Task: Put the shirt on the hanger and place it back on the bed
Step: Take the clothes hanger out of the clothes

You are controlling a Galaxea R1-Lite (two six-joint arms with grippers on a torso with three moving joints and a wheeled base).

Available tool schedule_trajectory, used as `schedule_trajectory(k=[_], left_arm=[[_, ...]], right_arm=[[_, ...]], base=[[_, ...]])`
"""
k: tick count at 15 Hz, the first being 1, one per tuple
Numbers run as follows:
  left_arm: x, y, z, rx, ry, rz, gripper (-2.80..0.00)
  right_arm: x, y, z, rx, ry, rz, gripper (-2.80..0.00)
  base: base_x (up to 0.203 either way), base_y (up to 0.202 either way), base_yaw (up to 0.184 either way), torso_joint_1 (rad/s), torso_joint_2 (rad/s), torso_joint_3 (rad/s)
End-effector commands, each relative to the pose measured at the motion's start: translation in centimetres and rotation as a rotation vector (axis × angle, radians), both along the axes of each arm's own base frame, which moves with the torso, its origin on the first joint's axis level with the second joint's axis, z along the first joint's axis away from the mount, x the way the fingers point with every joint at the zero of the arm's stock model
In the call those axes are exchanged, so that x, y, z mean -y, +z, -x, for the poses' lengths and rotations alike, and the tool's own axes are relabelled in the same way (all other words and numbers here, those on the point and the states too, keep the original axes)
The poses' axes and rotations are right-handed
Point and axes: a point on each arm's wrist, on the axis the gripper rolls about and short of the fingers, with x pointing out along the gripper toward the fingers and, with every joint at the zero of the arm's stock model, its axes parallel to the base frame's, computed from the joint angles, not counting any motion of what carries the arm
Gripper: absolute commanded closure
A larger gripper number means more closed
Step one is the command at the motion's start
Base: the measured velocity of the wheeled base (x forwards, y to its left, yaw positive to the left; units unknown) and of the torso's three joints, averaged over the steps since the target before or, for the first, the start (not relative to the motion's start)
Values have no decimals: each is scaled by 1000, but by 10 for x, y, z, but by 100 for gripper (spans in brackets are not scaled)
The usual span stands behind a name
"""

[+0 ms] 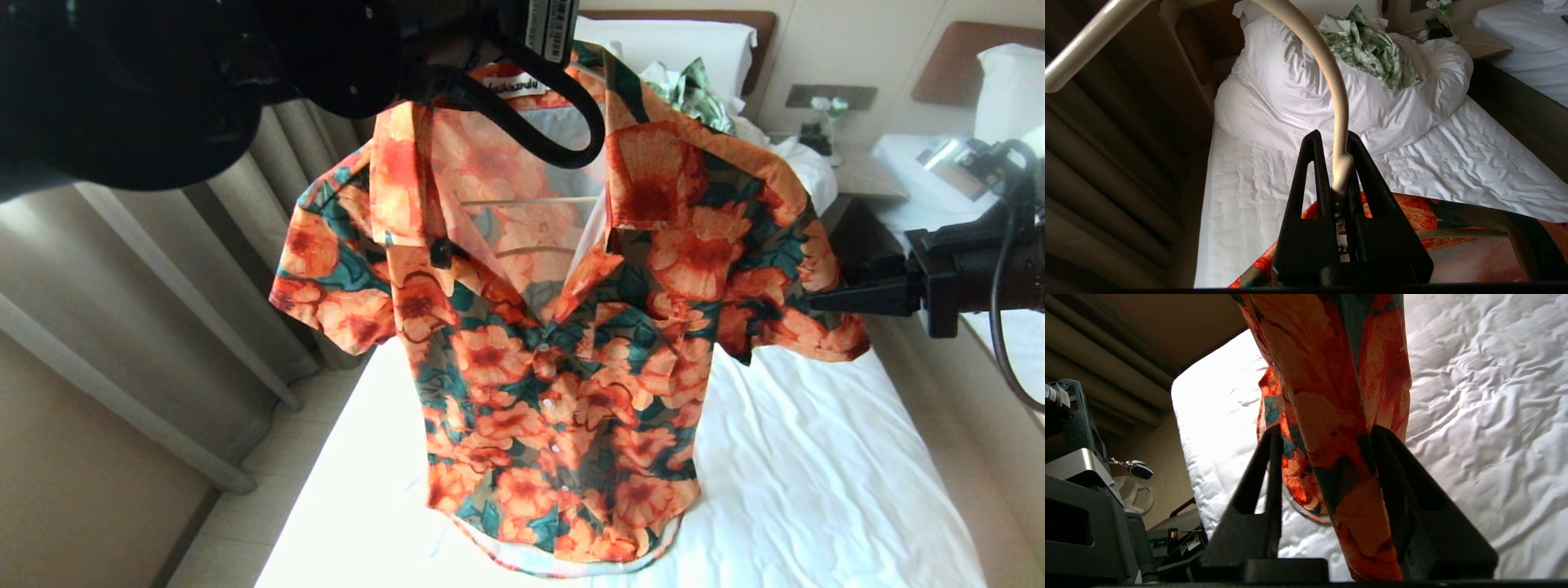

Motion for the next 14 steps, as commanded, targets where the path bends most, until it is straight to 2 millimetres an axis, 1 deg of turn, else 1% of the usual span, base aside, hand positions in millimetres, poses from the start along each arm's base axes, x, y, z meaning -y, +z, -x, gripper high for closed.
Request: schedule_trajectory(k=[1,4,7,11,14], left_arm=[[-1,1,1,1,3,0,0],[-1,0,1,-1,0,-5,0],[-1,0,1,-2,0,-5,0],[-1,1,1,-1,4,-5,0],[-2,0,-1,-2,9,-8,0]], right_arm=[[6,1,3,-1,-13,-5,0],[14,-3,7,-17,-33,-11,0],[20,-1,11,-5,-57,-8,0],[39,-3,13,15,-113,12,0],[43,-7,14,13,-124,19,0]], base=[[0,0,0,0,0,0],[0,0,0,0,0,0],[0,0,0,0,0,0],[0,0,0,0,0,0],[0,0,0,0,0,0]])
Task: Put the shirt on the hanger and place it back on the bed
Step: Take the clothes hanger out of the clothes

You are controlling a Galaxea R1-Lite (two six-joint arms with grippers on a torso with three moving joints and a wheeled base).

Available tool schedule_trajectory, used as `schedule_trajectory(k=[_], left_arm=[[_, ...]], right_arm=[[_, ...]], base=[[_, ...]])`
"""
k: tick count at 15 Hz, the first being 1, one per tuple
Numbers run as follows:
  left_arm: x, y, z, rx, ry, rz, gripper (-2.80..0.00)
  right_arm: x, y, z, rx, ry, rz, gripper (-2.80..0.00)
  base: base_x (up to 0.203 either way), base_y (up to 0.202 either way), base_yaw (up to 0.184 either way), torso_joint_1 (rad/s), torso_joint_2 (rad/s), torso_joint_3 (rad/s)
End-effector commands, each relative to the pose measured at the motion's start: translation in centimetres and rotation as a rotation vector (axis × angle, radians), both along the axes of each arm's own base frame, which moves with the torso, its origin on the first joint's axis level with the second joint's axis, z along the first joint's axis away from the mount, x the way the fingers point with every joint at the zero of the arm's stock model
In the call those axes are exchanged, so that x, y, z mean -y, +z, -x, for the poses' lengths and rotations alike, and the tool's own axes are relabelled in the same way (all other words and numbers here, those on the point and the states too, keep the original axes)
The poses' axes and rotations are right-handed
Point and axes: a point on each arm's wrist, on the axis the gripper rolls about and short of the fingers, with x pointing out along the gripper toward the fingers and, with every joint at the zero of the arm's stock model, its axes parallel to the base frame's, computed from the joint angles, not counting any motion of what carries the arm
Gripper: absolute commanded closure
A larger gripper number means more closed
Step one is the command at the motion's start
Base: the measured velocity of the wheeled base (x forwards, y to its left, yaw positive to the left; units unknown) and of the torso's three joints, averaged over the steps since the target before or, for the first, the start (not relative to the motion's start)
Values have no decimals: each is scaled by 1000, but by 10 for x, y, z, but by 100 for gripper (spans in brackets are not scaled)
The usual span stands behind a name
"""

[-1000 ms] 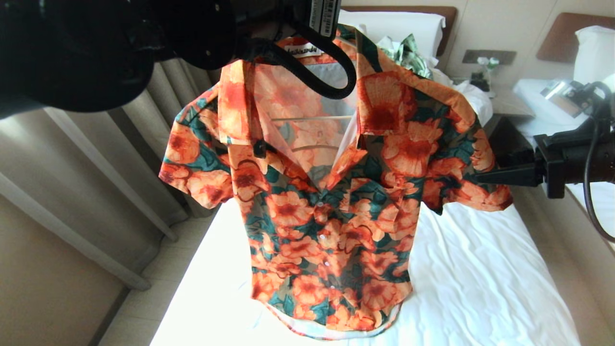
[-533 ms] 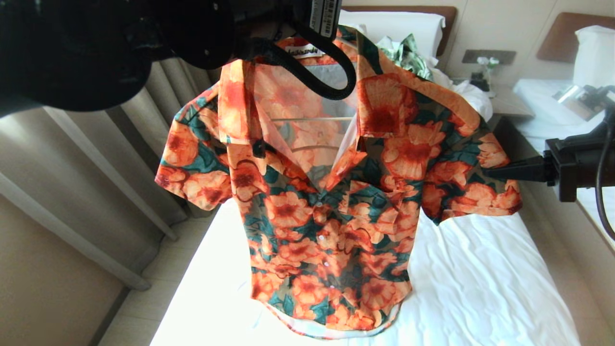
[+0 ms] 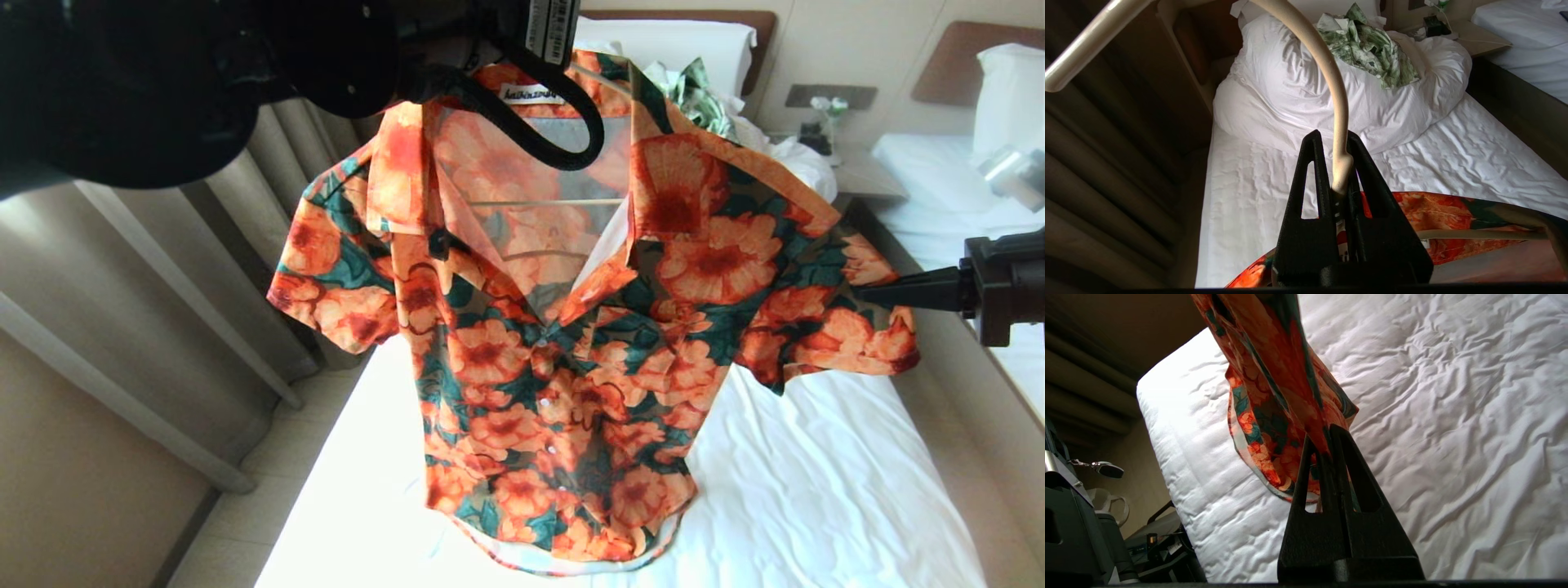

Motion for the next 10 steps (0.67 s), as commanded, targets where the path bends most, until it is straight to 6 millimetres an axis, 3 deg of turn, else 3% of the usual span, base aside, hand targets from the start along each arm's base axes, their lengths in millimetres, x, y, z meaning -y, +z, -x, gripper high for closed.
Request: schedule_trajectory(k=[1,5,6,10], left_arm=[[-4,0,-4,1,21,0,0],[0,1,2,4,1,4,0],[0,1,2,4,1,4,0],[-2,3,4,8,1,9,0]], right_arm=[[3,-2,0,-2,-4,-1,0],[2,1,2,8,-3,0,0],[2,1,3,10,-1,-1,-280],[1,6,7,19,-2,-1,-280]], base=[[0,0,0,0,0,0],[0,0,0,0,0,0],[0,0,0,0,0,0],[0,0,0,0,0,0]])
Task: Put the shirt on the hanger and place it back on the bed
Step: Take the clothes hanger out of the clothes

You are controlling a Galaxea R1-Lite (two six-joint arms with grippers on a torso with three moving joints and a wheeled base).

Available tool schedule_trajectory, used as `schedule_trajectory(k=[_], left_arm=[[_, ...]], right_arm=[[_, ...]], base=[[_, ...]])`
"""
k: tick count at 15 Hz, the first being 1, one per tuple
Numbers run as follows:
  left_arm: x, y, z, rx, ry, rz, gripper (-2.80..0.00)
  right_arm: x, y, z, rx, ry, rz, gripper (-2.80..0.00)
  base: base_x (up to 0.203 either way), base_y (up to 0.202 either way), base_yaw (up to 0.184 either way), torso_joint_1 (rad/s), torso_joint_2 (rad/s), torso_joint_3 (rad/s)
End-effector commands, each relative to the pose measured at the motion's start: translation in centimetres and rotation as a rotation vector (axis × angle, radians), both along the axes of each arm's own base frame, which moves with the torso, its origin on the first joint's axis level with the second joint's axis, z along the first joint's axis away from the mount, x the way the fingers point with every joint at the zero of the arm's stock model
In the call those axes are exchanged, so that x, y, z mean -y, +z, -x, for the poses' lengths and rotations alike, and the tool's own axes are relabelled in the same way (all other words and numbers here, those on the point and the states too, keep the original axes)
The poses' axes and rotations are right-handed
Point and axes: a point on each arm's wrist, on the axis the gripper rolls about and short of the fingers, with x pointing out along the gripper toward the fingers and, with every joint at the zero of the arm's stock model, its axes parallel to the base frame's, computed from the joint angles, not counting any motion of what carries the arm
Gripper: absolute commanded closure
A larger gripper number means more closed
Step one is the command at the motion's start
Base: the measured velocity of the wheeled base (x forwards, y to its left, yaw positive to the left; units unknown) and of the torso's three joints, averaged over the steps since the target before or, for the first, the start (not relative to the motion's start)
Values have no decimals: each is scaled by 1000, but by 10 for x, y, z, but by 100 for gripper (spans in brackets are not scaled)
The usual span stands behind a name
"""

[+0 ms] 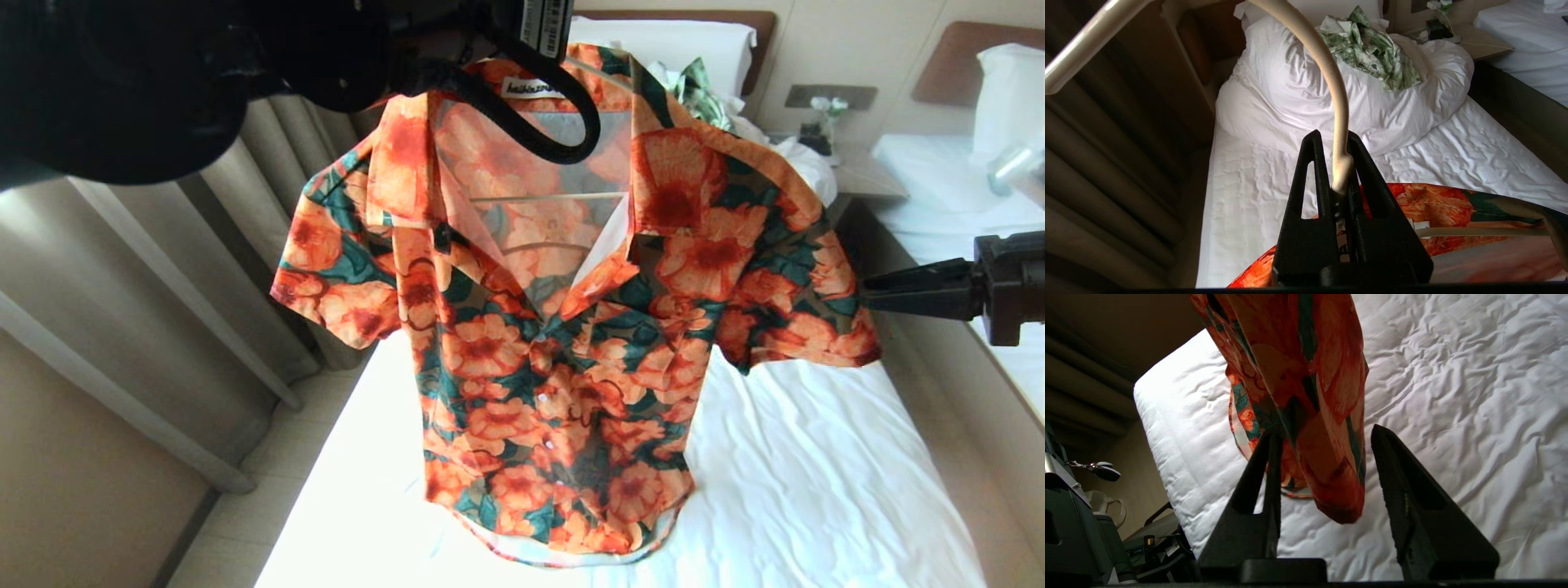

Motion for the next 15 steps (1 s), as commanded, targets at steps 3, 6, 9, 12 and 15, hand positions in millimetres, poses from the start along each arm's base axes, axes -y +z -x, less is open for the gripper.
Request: schedule_trajectory(k=[3,6,9,12,15], left_arm=[[0,0,0,1,5,-1,0],[-2,2,1,3,7,3,0],[-4,4,2,13,8,15,0],[-5,6,3,15,8,20,0],[-6,7,4,18,8,24,0]], right_arm=[[7,8,9,33,-26,4,-280],[29,7,12,35,-82,-11,0],[37,8,15,49,-78,-35,0],[37,10,17,56,-80,-31,0],[37,10,18,56,-82,-31,0]], base=[[0,0,0,0,0,0],[0,0,0,0,0,0],[0,0,0,0,0,0],[0,0,0,0,0,0],[0,0,0,0,0,0]])
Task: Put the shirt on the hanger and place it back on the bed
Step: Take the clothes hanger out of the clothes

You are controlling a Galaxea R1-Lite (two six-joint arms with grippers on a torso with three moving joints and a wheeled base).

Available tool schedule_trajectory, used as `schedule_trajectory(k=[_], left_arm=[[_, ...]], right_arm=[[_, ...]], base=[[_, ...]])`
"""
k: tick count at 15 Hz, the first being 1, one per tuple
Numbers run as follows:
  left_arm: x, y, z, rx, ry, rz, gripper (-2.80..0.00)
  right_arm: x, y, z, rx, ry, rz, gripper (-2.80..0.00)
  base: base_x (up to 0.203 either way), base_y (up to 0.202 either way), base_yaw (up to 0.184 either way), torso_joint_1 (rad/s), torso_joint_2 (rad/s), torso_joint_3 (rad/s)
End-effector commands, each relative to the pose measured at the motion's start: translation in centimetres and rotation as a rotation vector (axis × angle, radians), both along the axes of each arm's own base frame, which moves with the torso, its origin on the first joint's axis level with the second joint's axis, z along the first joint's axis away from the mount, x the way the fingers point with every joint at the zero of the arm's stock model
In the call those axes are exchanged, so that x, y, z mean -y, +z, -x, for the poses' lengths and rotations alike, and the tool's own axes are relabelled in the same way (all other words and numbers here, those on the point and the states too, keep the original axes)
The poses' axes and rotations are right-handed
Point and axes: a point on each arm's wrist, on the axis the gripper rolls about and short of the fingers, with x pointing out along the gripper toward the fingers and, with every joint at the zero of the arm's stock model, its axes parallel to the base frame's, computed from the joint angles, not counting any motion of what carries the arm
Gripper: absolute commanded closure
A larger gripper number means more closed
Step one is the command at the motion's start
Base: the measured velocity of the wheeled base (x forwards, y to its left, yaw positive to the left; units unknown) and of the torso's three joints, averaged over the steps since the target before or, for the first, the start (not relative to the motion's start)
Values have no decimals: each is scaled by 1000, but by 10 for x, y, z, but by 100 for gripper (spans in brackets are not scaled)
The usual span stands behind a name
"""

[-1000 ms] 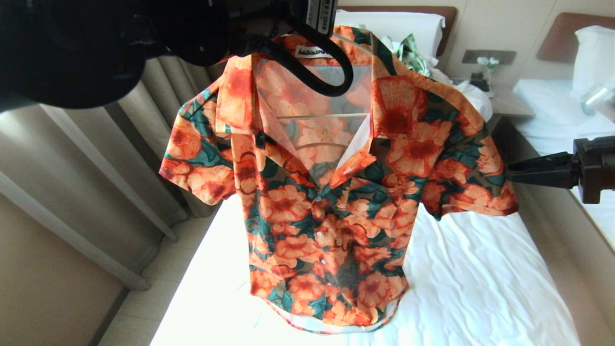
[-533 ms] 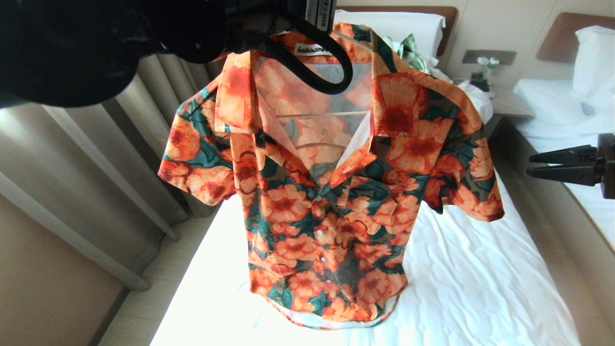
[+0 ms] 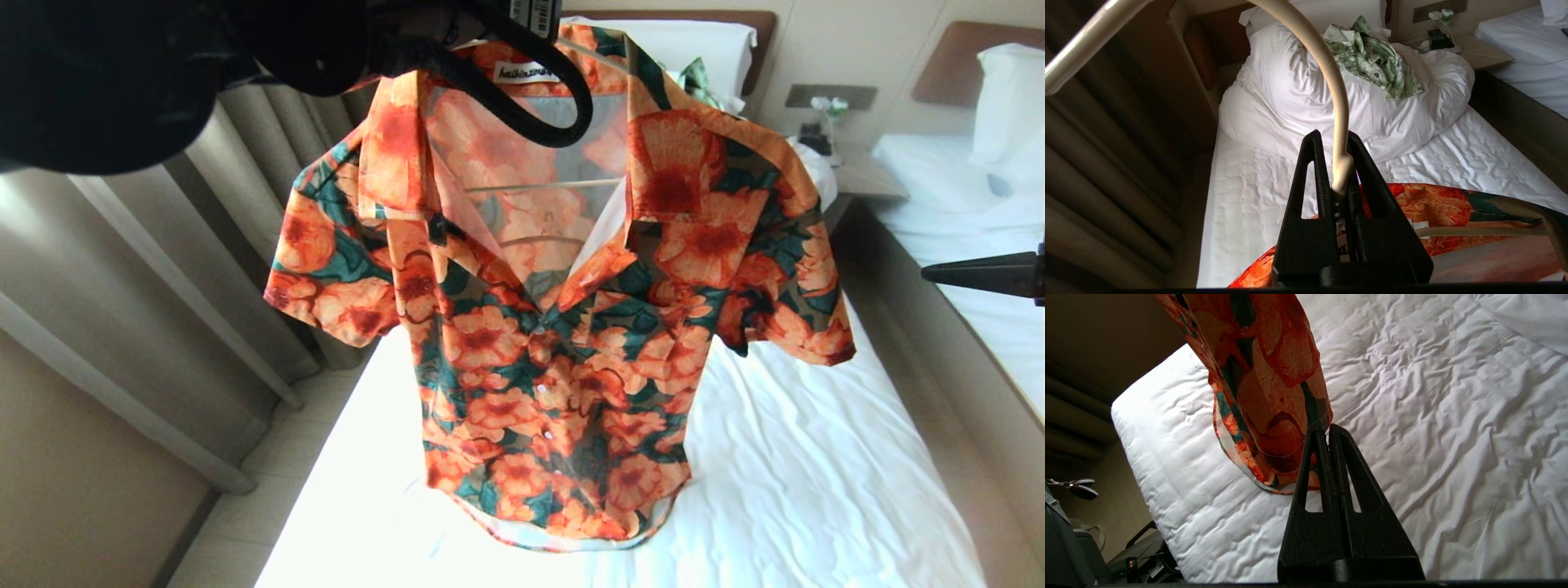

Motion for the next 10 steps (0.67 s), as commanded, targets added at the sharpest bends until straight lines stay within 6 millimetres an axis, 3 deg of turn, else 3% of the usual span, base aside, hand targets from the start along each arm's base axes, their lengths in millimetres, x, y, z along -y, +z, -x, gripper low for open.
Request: schedule_trajectory(k=[1,10], left_arm=[[-1,1,0,1,8,3,0],[-6,3,-3,10,24,15,0]], right_arm=[[0,1,2,4,1,-1,0],[0,4,9,13,-7,1,0]], base=[[0,0,0,0,0,0],[0,0,0,0,0,0]])
